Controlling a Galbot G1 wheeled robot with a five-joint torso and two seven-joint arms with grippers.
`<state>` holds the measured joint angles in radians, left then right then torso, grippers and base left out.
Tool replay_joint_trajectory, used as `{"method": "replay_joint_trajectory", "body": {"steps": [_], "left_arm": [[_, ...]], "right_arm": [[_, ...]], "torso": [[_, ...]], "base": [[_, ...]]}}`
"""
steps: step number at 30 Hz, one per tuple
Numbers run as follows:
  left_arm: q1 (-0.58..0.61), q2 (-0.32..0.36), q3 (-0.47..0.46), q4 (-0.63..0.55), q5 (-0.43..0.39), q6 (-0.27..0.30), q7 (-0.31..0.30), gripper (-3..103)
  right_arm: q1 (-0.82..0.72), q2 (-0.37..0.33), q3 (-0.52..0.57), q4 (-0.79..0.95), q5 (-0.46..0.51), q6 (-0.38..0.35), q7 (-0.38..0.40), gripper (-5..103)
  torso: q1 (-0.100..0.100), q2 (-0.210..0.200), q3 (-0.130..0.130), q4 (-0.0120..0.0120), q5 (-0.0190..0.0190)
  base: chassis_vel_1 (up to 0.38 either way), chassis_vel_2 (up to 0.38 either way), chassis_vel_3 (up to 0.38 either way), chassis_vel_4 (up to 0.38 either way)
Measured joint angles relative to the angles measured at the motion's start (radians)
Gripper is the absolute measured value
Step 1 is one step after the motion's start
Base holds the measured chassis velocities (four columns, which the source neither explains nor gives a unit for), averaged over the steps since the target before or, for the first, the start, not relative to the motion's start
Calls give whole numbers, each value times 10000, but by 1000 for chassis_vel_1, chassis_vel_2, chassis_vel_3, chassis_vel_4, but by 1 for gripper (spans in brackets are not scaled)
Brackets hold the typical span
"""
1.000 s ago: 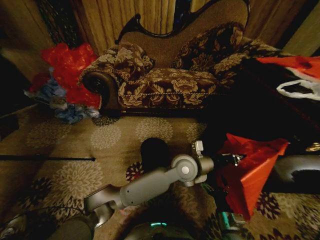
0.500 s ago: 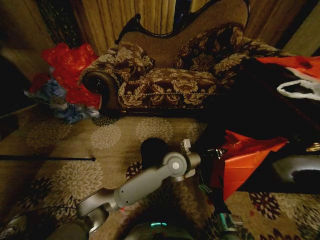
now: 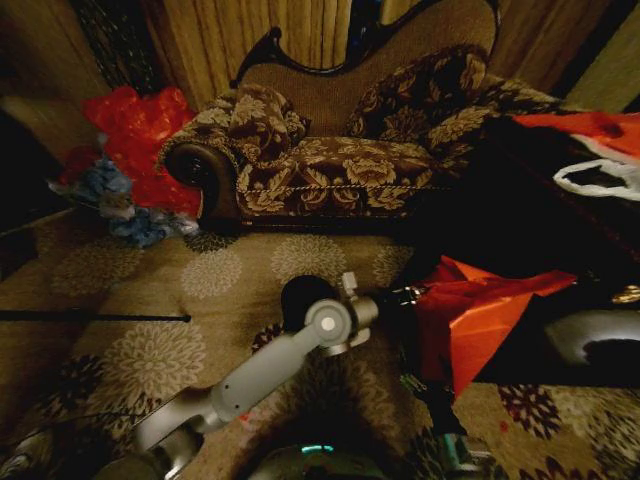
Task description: Place a garbage bag over the trash bin.
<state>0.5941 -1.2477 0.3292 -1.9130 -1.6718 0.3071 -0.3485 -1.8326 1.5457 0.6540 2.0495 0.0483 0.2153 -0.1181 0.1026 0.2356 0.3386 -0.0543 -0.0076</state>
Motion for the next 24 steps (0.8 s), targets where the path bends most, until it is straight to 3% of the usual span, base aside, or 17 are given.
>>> {"method": "replay_joint_trajectory", "body": {"steps": [5, 9, 24], "left_arm": [[669, 370, -665, -406, -40, -84, 82, 0], [1360, 1080, -1675, -887, -265, -181, 169, 0], [2833, 2954, -4035, -2263, -796, -308, 204, 0]], "right_arm": [[-94, 51, -72, -110, -144, 53, -425, 100], [-91, -73, -118, -190, -178, -12, -650, 100], [67, -94, -440, -287, -488, -89, -709, 100]], "torso": [[0, 0, 0, -1, 1], [0, 0, 0, 0, 1], [0, 0, 0, 0, 0]], "base": [[0, 0, 0, 0], [0, 0, 0, 0], [0, 0, 0, 0]]}}
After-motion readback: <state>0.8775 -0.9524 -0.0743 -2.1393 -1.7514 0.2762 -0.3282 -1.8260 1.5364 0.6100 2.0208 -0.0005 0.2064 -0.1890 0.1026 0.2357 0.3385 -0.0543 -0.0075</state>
